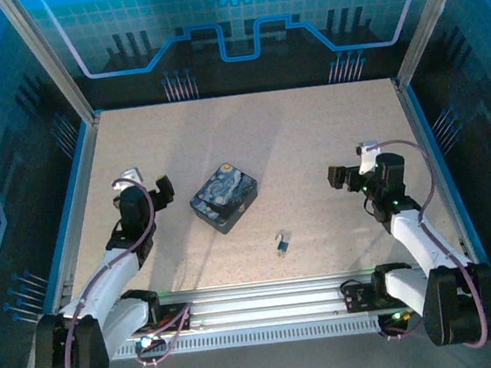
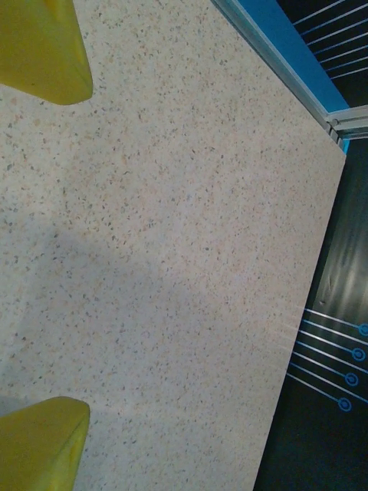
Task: Unlock a padlock with a key
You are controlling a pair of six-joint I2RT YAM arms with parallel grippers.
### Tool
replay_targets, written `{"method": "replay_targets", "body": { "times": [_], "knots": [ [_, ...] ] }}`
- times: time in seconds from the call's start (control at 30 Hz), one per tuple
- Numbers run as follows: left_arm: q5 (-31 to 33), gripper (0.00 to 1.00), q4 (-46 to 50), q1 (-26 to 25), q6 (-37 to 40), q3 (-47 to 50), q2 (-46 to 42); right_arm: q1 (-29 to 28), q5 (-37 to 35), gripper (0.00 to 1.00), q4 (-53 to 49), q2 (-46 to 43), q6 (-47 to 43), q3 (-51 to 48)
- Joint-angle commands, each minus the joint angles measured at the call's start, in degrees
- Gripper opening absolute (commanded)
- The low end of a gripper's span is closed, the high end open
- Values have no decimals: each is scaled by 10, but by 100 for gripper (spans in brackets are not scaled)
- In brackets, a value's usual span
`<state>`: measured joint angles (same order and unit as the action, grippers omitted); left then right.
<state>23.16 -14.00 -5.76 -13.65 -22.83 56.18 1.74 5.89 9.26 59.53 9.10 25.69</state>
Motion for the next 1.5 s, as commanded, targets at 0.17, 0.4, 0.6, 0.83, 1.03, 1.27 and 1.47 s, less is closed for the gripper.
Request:
{"method": "replay_targets", "body": {
  "times": [0.17, 0.4, 0.6, 0.83, 1.03, 1.27, 1.47],
  "knots": [
    [5, 99, -72, 19, 14, 23, 36, 9, -25, 100, 165, 64, -27, -38],
    [-16, 99, -119, 29, 23, 29, 79, 10, -27, 100, 268, 141, -44, -42],
    [-25, 99, -161, 34, 33, 32, 117, 10, -12, 100, 317, 192, -54, -32],
    [-31, 99, -197, 35, 52, 34, 138, 1, 5, 100, 322, 226, -70, -17],
    [-41, 99, -277, 35, 87, 45, 175, -9, 16, 100, 376, 262, -89, -32],
    [-63, 99, -400, 35, 120, 64, 231, -21, 1, 100, 351, 264, -97, -17],
    [-90, 99, -527, 35, 127, 77, 333, -25, -11, 100, 347, 265, -98, -14]
  ]
}}
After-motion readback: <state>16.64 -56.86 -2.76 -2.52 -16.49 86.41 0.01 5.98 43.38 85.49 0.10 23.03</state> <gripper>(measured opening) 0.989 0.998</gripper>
